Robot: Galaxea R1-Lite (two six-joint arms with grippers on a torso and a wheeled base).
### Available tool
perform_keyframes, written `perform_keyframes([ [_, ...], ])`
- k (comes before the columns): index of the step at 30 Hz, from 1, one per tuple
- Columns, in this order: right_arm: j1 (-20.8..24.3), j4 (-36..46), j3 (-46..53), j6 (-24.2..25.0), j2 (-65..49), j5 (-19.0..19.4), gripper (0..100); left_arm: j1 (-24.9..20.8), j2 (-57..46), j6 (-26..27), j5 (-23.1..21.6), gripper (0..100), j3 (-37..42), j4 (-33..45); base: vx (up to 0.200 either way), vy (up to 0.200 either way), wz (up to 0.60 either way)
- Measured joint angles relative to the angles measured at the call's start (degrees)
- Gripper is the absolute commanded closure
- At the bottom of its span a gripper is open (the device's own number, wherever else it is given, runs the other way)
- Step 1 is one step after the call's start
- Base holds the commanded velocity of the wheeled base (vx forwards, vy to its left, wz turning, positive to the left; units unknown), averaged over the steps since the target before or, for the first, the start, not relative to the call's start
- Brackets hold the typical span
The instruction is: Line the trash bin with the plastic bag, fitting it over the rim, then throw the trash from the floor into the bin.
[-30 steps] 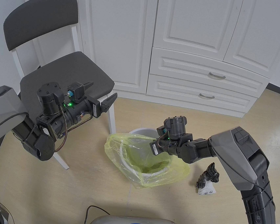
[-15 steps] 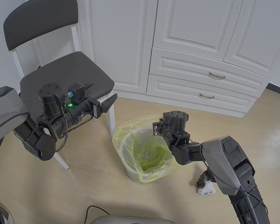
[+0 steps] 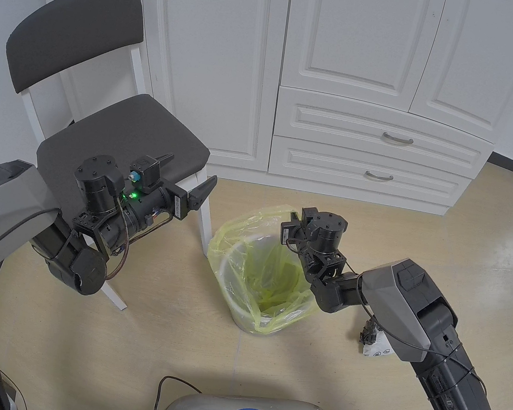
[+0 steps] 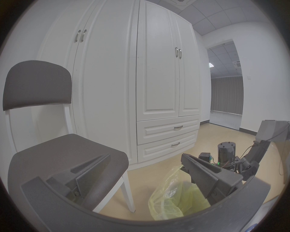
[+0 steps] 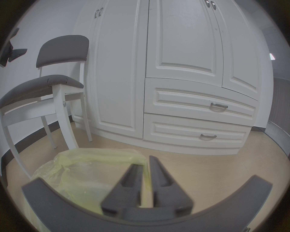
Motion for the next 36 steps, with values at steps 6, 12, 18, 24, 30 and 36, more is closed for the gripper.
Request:
perform_keyframes([
  [6,-0.2,-0.5,0.0,-0.3,-0.5,0.7,0,0.2,0.9,0.5,0.1,0,-0.5,-0.1,0.000,0.000,0.00],
  [12,-0.5,0.0,3.3,-0.4,-3.0,0.7,0,0.1,1.1,0.6,0.0,0,-0.2,-0.1,0.000,0.000,0.00],
  [18,-0.5,0.0,15.9,0.2,-7.2,0.8,0,-0.2,1.4,0.7,0.0,0,0.1,-0.1,0.000,0.000,0.00],
  [24,0.1,-0.3,30.4,6.2,-13.3,0.9,0,-1.9,2.3,0.7,-0.1,0,1.2,0.0,0.000,0.000,0.00],
  [30,0.8,-1.8,41.1,14.7,-19.0,0.9,0,-4.4,4.5,0.7,-0.1,0,1.9,1.8,0.000,0.000,0.00],
  [36,0.8,-4.2,48.5,20.3,-23.0,0.6,0,-6.3,7.4,-1.0,1.3,0,-0.9,12.2,0.000,0.000,0.00],
])
